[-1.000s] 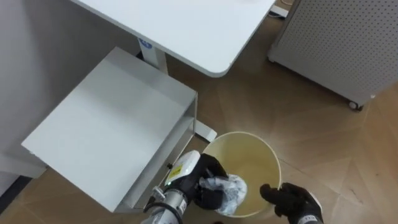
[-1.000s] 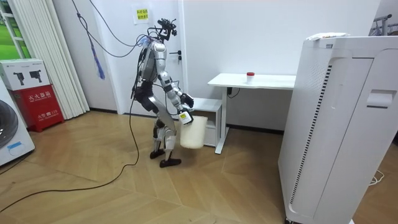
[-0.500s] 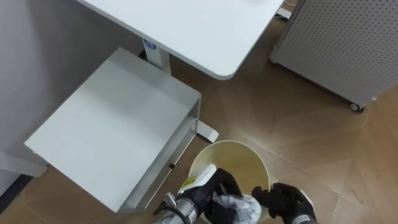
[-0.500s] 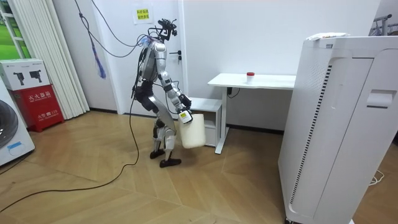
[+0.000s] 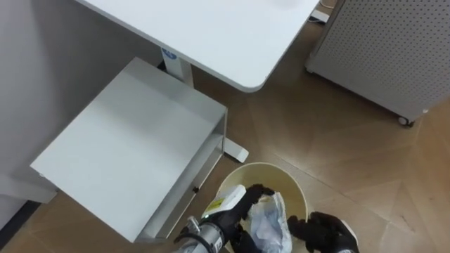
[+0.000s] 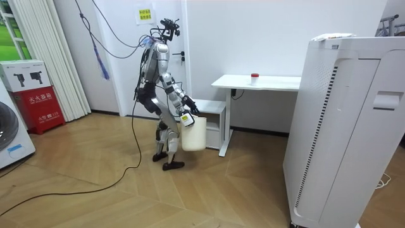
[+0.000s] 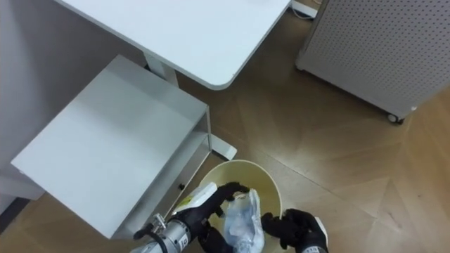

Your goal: Pick garbage

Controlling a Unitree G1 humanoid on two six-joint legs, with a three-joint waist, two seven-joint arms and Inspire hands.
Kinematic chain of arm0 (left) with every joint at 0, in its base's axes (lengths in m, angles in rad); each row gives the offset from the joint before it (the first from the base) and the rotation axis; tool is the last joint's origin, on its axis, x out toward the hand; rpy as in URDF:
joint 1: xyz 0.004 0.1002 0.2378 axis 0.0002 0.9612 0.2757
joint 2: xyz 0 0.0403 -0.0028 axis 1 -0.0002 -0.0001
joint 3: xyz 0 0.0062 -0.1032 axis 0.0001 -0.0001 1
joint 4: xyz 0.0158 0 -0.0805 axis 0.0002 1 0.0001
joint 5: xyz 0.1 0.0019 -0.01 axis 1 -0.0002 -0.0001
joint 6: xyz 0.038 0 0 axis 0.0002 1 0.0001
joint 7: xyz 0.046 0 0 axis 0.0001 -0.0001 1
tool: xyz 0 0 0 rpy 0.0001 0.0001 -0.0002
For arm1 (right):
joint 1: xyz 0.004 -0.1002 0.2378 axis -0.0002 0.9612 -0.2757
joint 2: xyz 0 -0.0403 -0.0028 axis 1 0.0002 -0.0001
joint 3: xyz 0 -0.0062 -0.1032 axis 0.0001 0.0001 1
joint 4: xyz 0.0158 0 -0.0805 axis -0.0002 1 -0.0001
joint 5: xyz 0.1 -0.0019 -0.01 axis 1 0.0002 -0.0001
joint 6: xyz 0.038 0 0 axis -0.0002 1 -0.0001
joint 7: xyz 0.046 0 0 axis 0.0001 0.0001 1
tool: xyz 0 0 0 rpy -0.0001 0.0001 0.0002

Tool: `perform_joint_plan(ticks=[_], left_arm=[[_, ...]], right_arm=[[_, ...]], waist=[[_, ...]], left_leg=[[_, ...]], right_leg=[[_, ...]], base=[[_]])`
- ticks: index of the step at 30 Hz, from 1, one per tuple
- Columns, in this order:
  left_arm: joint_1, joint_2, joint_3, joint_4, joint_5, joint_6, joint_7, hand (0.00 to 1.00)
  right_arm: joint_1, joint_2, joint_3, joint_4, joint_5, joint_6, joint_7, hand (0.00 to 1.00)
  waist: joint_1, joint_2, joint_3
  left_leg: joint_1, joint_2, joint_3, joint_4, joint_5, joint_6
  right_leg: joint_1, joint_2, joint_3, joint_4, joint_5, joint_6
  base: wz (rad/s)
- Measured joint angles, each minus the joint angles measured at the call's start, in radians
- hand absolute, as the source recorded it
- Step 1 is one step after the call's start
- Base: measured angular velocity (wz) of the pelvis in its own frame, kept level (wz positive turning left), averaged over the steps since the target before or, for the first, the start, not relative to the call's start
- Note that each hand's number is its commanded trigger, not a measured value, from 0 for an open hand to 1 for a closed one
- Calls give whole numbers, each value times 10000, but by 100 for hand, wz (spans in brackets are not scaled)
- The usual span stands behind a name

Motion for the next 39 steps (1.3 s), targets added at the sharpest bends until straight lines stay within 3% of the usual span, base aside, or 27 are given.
perform_joint_plan(ticks=[10, 18, 22, 26, 31, 33, 35, 36, 38, 39], left_arm=[[43, 2, 111, -151, 604, 0, 54, 0], [107, 136, 150, -149, 779, -4, 53, 0], [308, 144, 139, -149, 776, -137, 64, 0], [615, 190, 134, -295, 785, -182, 68, 0], [992, 564, 232, -669, 1200, -212, 51, 0], [1614, 776, 667, -1063, 1380, -212, 88, 0], [2148, 1007, 916, -1335, 1570, -214, 105, 0], [2420, 1139, 1075, -1543, 1783, -206, 113, 0], [2829, 1259, 1304, -1967, 1894, -211, 116, 0], [2966, 1363, 1333, -2197, 1939, -232, 116, 0]], right_arm=[[501, -45, 80, -97, 323, -29, 202, 100], [912, -120, 79, -3, 405, -441, 520, 100], [1095, -200, 84, 1, 388, -439, 653, 100], [1193, -356, 45, 8, 395, -438, 928, 100], [1403, -375, -87, 118, 334, -421, 1196, 100], [1451, -375, -160, 285, 112, -333, 1297, 100], [1541, -374, -248, 287, -50, -299, 1394, 100], [1563, -400, -249, 307, -35, -294, 1439, 100], [1613, -457, -248, 316, 14, -285, 1570, 100], [1720, -476, -252, 317, 25, -279, 1604, 100]], waist=[[0, 113, 4], [-33, 176, 27], [-50, 209, 41], [-69, 214, 38], [-50, 242, 29], [37, 221, 28], [145, 134, 21], [315, 28, 13], [331, 4, -1], [290, -15, -37]], left_leg=[[233, 32, 110, -260, 42, -40], [394, -6, 241, -600, 79, -99], [560, 16, 230, -698, 89, -120], [704, -147, 243, -922, 137, -124], [1011, -151, 187, -884, 138, -124], [1523, -199, 167, -1024, 100, -189], [1974, -382, -156, -1206, 59, -261], [2231, -664, -639, -1365, 58, -289], [2569, -911, -1338, -1566, 38, -340], [2809, -955, -1460, -1739, 28, -357]], right_leg=[[179, 70, 23, -252, 74, -16], [240, 80, 20, -453, 74, -16], [447, 112, -36, -611, 73, -15], [484, -31, -88, -590, 8, 19], [811, 0, -100, -670, -9, 27], [1163, 201, 173, -790, 1, 52], [1385, 362, 651, -782, 15, 93], [1479, 460, 1094, -779, 38, 125], [1737, 638, 1442, -846, 71, 179], [1965, 720, 1544, -991, 119, 204]], base=[[-2], [-4], [0], [2], [-1], [-38], [-76], [-96], [-78], [-49]])
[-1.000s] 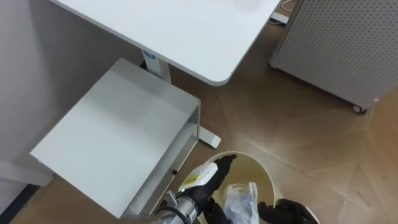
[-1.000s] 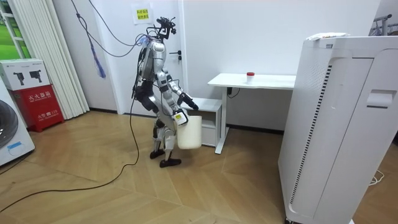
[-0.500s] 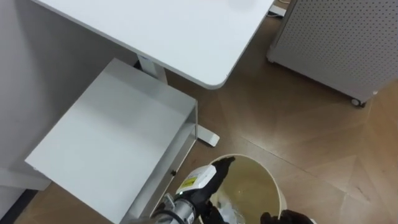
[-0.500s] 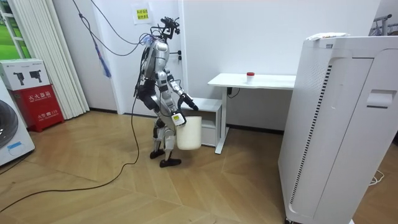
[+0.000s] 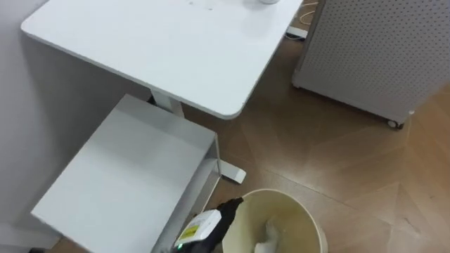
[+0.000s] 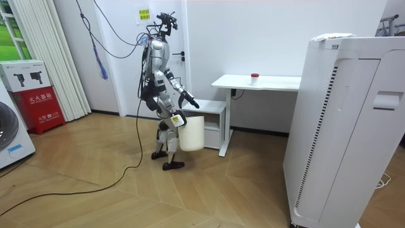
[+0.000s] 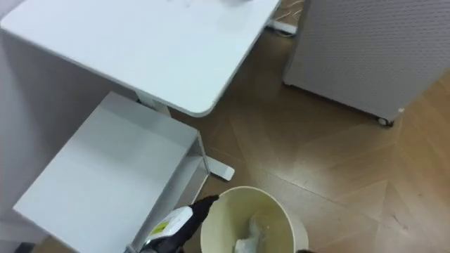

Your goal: Pick garbage

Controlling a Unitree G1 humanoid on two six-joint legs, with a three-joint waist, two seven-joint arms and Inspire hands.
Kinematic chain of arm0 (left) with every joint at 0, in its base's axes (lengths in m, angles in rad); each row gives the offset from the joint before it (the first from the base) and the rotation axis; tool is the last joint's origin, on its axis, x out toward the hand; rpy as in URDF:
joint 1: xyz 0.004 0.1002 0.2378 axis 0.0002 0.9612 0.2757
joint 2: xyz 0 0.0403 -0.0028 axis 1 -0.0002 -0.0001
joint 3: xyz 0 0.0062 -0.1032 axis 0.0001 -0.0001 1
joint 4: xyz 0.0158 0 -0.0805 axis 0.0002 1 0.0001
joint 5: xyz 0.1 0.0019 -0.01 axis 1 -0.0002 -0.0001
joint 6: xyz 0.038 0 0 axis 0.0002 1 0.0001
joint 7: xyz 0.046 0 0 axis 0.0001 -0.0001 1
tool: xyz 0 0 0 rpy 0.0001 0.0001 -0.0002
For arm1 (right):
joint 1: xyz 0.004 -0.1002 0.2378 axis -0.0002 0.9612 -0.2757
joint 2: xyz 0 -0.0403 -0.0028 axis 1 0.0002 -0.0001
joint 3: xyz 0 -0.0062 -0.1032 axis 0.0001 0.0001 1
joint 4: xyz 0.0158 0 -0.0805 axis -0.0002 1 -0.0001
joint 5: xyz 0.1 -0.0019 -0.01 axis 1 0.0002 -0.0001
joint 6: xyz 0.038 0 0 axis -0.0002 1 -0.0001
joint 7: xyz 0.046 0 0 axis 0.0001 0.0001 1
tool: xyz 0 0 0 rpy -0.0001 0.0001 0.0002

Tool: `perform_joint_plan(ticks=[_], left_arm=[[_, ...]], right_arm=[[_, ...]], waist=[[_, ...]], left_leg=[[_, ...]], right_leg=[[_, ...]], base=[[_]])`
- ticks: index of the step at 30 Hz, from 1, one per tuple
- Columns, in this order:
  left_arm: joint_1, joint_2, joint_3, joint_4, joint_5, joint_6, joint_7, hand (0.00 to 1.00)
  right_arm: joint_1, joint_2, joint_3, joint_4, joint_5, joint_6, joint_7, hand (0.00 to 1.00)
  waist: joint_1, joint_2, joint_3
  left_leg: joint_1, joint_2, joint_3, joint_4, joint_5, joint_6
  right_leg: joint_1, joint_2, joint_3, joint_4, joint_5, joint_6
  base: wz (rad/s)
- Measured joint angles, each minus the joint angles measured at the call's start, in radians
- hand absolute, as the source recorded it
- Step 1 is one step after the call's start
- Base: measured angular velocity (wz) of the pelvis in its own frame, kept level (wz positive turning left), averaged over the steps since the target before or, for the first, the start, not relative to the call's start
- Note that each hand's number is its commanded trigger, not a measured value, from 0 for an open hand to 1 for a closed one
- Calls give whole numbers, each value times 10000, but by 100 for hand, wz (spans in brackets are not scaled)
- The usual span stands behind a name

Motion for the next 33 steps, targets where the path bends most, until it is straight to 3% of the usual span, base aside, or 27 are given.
perform_joint_plan(ticks=[4, 6, 8, 10, 13, 15, 16, 18, 24, 26, 29, 33], left_arm=[[662, 286, 223, -988, 259, -169, 12, 0], [1293, 639, 414, -2031, 349, -196, 295, 0], [1446, 772, 540, -2437, 340, -202, 482, 0], [1545, 733, 825, -2530, 204, -208, 544, 0], [2086, 752, 1658, -2874, -167, -285, 610, 0], [2543, 777, 2376, -3034, -213, -353, 615, 0], [2669, 774, 2547, -3108, -216, -364, 641, 0], [3093, 672, 3035, -3463, -217, -393, 818, 0], [3543, 403, 3263, -4134, -212, -835, 1329, 0], [3741, 270, 3304, -4132, -411, -888, 1480, 0], [3903, 212, 3625, -4131, -853, -957, 1558, 0], [4337, 209, 4235, -4089, -1222, -1040, 1890, 0]], right_arm=[[716, -10, -598, -87, -26, 88, 129, 100], [1315, -33, -1053, -444, -129, 82, 81, 100], [1468, -111, -1154, -514, -153, 85, -29, 100], [1657, -160, -1301, -687, -166, 90, -68, 100], [2009, -117, -1373, -1414, -254, 89, -98, 100], [2206, -75, -1371, -1865, -365, 94, 43, 100], [2243, -65, -1365, -1958, -399, 96, 65, 100], [2191, 27, -1367, -2011, -474, 89, 175, 100], [2281, 147, -1368, -1936, -542, 90, 351, 100], [2277, 145, -1368, -1858, -689, 90, 374, 100], [2291, 160, -1368, -1847, -799, 90, 439, 100], [2470, 157, -1492, -1847, -869, 90, 475, 100]], waist=[[-60, -234, -213], [-74, -284, -391], [-51, -269, -448], [77, -240, -453], [284, -245, -476], [543, -246, -481], [637, -244, -480], [941, -250, -479], [1033, -323, -474], [1094, -334, -470], [1130, -424, -422], [1250, -617, -434]], left_leg=[[989, 32, 136, -656, 64, -65], [1668, 156, 236, -1019, 85, -101], [2045, 186, 269, -1220, 86, -103], [2467, 190, 327, -1446, 88, -99], [3066, 129, 501, -1799, 88, -97], [3347, 130, 896, -1812, 88, -97], [3446, 144, 1013, -1855, 88, -97], [3855, 189, 1504, -2058, 88, -97], [4298, 279, 1573, -2703, 130, -46], [4473, 297, 1695, -2781, 134, -57], [4538, 286, 1703, -2861, 158, -100], [4710, 304, 1722, -2978, 198, -164]], right_leg=[[902, 274, 138, -645, 219, 11], [1610, 424, 159, -1249, 375, 4], [2004, 527, 228, -1595, 484, 35], [2403, 615, 390, -1869, 577, 86], [2658, 641, 280, -1902, 657, 68], [2741, 674, 181, -1897, 740, 11], [2766, 665, 2, -1902, 768, -33], [2940, 562, -949, -2067, 938, -292], [3428, 634, -1268, -2607, 1197, -347], [3509, 600, -1551, -2598, 1211, -397], [3521, 634, -1539, -2610, 1194, -425], [3699, 747, -1542, -2839, 1209, -461]], base=[[-25], [-23], [-26], [-38], [-62], [-70], [-85], [-74], [-7], [-16], [-6], [-4]])
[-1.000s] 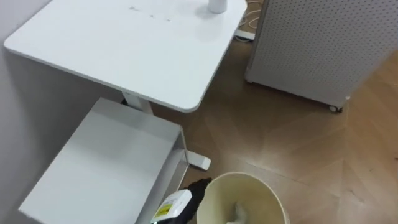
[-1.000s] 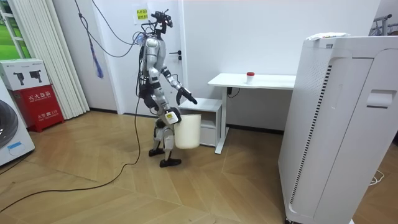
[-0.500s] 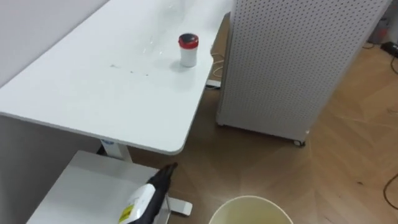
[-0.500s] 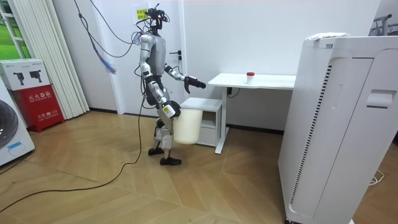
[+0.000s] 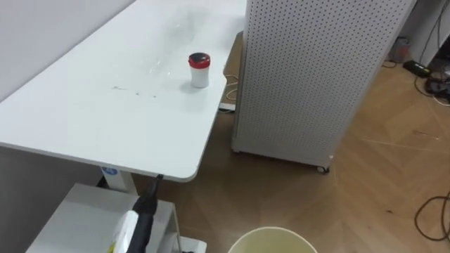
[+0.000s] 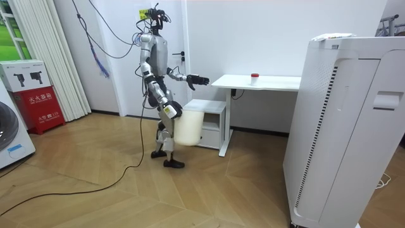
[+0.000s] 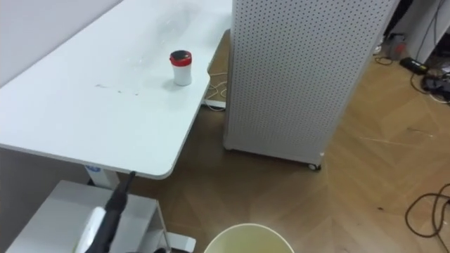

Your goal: Pick garbage

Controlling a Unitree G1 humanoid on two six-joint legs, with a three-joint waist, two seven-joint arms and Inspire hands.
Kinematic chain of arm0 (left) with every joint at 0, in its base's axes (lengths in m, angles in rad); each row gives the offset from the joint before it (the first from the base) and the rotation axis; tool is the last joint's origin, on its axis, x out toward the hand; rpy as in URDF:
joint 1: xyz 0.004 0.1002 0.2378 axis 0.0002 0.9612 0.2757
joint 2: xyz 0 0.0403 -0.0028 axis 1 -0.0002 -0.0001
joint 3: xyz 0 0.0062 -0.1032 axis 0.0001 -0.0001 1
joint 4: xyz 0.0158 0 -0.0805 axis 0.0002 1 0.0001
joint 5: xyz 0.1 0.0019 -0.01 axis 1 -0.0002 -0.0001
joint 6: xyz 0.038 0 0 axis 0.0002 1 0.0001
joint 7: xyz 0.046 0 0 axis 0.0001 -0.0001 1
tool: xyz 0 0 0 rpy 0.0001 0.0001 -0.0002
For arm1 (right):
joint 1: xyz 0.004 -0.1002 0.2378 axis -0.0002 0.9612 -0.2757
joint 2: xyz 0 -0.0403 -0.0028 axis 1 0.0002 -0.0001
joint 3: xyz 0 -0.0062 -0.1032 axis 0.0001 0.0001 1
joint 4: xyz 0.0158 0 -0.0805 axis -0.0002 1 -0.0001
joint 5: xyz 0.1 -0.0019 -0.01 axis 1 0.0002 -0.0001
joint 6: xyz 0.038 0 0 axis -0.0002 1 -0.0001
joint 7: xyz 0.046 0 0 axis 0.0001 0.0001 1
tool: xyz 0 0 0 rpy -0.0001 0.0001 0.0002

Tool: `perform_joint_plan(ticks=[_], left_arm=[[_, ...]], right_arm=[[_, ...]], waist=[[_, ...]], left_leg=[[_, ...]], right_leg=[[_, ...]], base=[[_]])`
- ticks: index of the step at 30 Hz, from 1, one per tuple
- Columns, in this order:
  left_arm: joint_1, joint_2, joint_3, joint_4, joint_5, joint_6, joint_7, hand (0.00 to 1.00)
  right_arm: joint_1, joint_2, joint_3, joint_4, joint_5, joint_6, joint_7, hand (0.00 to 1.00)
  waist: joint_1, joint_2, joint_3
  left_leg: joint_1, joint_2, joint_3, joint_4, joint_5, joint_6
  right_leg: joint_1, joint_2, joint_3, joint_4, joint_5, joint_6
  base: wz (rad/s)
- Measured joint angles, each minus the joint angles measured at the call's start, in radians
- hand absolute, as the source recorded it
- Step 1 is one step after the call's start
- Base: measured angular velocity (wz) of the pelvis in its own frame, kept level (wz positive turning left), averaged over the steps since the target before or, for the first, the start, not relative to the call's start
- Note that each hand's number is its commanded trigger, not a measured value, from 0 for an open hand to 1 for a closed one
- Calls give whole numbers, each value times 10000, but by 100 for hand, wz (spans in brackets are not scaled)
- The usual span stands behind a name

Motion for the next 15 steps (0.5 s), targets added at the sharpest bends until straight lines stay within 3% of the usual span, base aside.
perform_joint_plan(ticks=[6, 10, 15], left_arm=[[197, 13, 334, 32, -525, -1, 396, 0], [186, 10, 610, -27, -731, -1, 582, 0], [126, 7, 648, -84, -748, -66, 860, 0]], right_arm=[[44, -6, -288, -3, -61, -2, -140, 100], [-26, -8, -376, -4, -101, -8, -139, 100], [-44, -6, -527, -5, -602, -12, -140, 100]], waist=[[129, -62, -44], [161, -35, -33], [106, 3, -5]], left_leg=[[70, 155, -97, 34, 3, -5], [176, 182, -106, 30, 4, -6], [233, 188, -104, 24, 5, -9]], right_leg=[[284, 35, -243, -409, 65, -10], [411, 18, -532, -454, 54, -27], [456, 20, -562, -460, 60, -36]], base=[[6], [-1], [-1]])
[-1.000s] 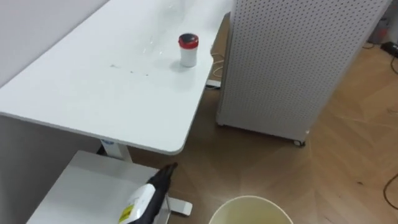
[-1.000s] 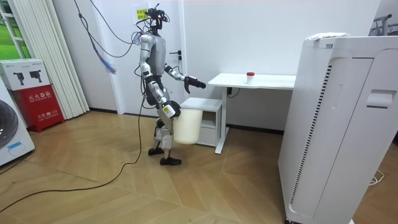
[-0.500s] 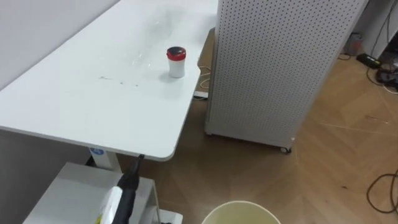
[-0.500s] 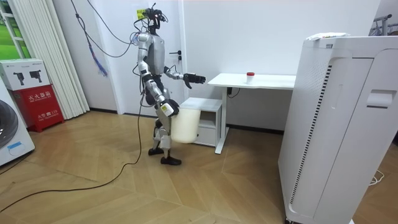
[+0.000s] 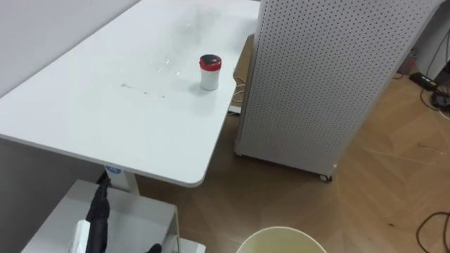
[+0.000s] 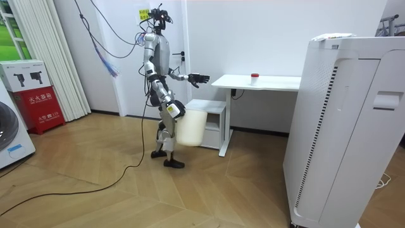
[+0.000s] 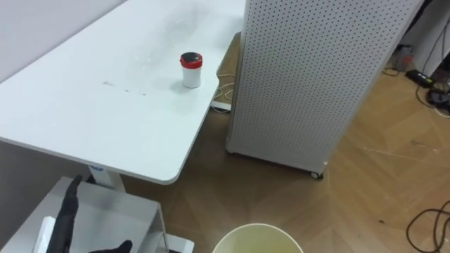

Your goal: Pick garbage

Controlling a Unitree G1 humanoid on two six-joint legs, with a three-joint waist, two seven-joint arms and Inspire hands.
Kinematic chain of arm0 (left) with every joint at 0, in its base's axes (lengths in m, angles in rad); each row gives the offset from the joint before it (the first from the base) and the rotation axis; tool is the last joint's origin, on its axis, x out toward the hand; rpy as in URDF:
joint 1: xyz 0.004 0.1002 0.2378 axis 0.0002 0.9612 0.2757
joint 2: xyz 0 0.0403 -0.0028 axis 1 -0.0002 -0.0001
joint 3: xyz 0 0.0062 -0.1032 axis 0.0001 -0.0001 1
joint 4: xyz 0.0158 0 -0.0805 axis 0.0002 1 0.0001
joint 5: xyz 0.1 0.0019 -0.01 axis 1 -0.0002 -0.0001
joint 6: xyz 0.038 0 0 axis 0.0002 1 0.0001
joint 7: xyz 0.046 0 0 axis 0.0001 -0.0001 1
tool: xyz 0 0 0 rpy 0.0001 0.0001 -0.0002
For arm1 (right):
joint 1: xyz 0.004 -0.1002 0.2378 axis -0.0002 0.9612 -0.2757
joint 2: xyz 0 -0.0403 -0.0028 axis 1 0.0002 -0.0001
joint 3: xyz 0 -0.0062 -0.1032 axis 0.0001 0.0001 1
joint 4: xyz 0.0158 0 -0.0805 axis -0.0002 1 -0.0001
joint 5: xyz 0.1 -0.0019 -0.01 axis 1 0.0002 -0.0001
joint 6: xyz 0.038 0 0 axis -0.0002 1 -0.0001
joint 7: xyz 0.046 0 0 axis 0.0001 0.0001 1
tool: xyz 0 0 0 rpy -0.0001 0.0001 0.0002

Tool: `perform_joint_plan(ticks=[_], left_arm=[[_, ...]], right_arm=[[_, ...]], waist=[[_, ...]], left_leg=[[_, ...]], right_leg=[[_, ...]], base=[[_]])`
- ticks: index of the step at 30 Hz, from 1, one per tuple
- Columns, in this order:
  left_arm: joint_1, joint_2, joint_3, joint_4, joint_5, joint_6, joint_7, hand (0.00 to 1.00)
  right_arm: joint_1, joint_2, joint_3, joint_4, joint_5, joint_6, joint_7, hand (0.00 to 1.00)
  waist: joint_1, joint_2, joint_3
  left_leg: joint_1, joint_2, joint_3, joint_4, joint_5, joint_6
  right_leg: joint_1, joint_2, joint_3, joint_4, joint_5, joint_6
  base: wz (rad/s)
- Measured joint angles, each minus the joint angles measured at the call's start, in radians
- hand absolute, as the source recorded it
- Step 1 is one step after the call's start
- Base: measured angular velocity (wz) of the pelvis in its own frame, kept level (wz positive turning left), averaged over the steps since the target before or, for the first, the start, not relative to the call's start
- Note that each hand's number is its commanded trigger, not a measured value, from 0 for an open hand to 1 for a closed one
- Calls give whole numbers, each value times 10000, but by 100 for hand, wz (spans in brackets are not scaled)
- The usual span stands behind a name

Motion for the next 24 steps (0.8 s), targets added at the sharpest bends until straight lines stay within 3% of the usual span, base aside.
perform_joint_plan(ticks=[9, 20, 24], left_arm=[[-374, 46, 90, -918, -194, -160, 14, 0], [-601, 114, 78, -2414, -1159, -301, 235, 0], [-678, 115, -11, -3177, -1438, -375, 451, 0]], right_arm=[[8, 103, -155, -23, -805, -9, -12, 100], [59, 178, -154, 2, -915, -16, 92, 100], [60, 191, -126, -2, -910, -17, 3, 100]], waist=[[-96, -16, 87], [-194, 1, 89], [-335, 81, 51]], left_leg=[[137, -57, -135, -79, 6, -11], [260, -28, -160, -77, 32, -51], [265, -9, -136, -17, 36, -57]], right_leg=[[107, -88, 34, -7, 59, -39], [305, -6, 37, -160, 101, -62], [311, 47, 35, -157, 89, -77]], base=[[0], [0], [-5]])
